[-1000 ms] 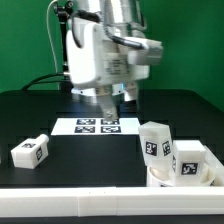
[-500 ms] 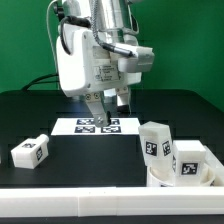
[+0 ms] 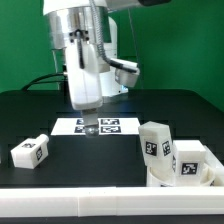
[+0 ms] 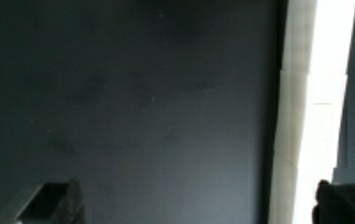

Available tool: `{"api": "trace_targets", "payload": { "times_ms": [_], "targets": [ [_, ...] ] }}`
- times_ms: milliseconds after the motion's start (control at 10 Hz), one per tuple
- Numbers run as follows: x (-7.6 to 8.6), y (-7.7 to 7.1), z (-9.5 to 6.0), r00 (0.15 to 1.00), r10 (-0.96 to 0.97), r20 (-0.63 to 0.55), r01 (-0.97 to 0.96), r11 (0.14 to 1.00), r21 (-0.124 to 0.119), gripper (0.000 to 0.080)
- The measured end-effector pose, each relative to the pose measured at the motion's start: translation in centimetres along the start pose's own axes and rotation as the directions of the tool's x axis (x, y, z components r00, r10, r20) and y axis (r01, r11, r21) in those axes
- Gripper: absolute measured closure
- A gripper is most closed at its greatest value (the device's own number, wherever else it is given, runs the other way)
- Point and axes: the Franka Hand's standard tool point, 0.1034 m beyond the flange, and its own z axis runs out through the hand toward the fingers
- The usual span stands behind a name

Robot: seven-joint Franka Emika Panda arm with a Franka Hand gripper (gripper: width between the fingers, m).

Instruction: Assemble stool

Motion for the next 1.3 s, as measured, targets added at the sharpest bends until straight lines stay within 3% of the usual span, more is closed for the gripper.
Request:
{"api": "trace_targets", "payload": {
  "times_ms": [100,200,400,500,800,1300],
  "targets": [
    [-1.4,-0.4,0.0,0.998,-0.065,0.012,0.066,0.997,-0.042,0.0151],
    [-0.8,-0.6,0.0,0.997,-0.083,0.003,0.083,0.996,-0.024,0.0151],
    [-0.6,-0.5,0.1,0.992,-0.122,-0.001,0.122,0.992,-0.026,0.0151],
    [-0.4,-0.5,0.1,0.973,-0.229,-0.001,0.229,0.973,-0.03,0.0151],
    [0.5,-0.6,0.5,0.746,-0.665,-0.023,0.657,0.742,-0.137,0.0151],
    [0.9,-0.6,0.4,0.457,-0.889,0.025,0.883,0.449,-0.139,0.0151]
  ]
}}
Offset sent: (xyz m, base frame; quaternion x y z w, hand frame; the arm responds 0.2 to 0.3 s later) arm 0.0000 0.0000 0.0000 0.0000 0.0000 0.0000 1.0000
